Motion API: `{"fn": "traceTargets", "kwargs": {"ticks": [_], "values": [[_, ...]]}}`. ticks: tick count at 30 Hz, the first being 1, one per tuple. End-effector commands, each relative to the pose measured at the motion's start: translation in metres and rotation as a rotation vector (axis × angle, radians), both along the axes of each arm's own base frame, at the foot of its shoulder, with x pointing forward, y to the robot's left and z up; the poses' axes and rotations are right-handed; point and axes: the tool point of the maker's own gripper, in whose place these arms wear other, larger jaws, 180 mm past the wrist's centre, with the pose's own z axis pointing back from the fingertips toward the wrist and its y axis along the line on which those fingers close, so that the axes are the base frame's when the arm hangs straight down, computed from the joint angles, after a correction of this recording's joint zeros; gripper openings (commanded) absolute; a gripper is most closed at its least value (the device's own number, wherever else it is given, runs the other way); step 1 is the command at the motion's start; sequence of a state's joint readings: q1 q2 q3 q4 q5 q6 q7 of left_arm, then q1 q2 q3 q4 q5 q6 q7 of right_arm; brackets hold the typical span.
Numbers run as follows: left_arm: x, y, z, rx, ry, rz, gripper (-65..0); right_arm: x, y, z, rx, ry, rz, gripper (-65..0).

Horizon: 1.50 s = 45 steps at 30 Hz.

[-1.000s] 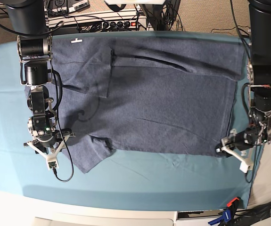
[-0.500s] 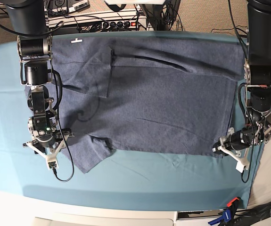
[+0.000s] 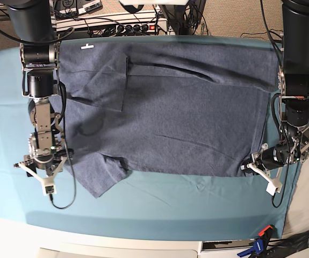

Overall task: Fold the T-shirt properly
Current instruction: 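Close both grippers on the hem corners of the shirt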

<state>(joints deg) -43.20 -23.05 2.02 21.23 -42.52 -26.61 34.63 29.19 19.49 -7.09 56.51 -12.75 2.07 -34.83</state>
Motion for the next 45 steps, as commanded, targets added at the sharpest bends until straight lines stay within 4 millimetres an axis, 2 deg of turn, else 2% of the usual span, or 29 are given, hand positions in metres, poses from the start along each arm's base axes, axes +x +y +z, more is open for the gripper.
{"fn": "traceTargets", "kwargs": {"ticks": [1,3,9,12,21,27,36,42,45], "values": [[0.012,0.004,0.017,0.003,-0.042,-0.001,-65.0,0.013,-0.007,0.027,0.027,-0.080,-0.003,-34.3],[0.012,0.004,0.017,0.003,-0.042,-0.002,-65.0,0.012,-0.009,0.026,0.146,-0.101,-0.005,-31.4],[0.012,0.002,0.019,-0.002,-0.051,-0.021,-65.0,0.011,-0.011,0.015,0.553,-0.179,-0.036,-31.0],[0.011,-0.003,0.021,-0.010,-0.066,-0.049,-65.0,0.010,-0.008,0.008,0.683,-0.181,-0.040,-31.0],[0.012,-0.006,0.025,-0.032,-0.083,-0.060,-65.0,0.003,0.001,-0.019,0.740,-0.106,-0.040,-31.0],[0.012,-0.006,0.025,-0.032,-0.084,-0.060,-65.0,0.000,0.003,-0.023,0.753,-0.089,-0.047,-31.1],[0.013,-0.007,0.027,-0.050,-0.090,-0.051,-65.0,0.000,0.023,-0.031,0.813,-0.062,-0.033,-31.1],[0.013,-0.007,0.027,-0.050,-0.090,-0.051,-65.0,-0.002,0.026,-0.036,0.816,-0.060,-0.034,-31.2],[0.013,-0.007,0.027,-0.051,-0.090,-0.051,-65.0,-0.003,0.025,-0.037,0.809,-0.059,-0.034,-34.9]]}}
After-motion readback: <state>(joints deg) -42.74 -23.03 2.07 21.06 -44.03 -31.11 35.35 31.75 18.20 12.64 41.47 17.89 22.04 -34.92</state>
